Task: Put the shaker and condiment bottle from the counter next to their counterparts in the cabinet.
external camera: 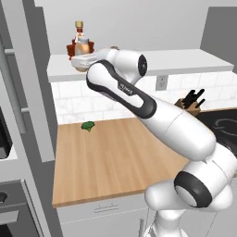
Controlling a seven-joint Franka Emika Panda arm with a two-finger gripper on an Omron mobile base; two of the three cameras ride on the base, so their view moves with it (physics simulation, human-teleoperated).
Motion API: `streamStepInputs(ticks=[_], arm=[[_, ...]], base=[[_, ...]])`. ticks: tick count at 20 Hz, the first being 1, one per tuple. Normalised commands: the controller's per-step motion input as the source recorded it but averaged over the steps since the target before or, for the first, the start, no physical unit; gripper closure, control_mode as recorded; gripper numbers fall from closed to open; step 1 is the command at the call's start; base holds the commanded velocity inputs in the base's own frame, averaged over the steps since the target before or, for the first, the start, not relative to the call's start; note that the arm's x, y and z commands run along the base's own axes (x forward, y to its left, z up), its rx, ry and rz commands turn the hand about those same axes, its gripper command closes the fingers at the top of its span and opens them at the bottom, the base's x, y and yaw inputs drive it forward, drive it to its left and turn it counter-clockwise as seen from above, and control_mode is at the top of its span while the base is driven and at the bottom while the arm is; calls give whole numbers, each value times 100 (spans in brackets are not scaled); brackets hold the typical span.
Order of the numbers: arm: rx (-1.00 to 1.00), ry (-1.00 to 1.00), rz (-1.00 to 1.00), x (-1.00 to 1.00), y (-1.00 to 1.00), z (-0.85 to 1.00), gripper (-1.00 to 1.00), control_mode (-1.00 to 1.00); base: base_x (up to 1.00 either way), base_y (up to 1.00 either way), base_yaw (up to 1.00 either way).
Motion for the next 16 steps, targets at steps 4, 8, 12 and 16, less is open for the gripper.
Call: streamStepInputs(ticks=[4,8,12,16], arm=[[0,0,0,15,11,0,100,-100],[0,0,0,13,17,-6,100,-100],[-2,0,0,17,8,-16,100,-100],[-3,0,0,25,1,-12,100,-100]], base=[[0,0,0],[0,0,0],[0,0,0],[0,0,0]])
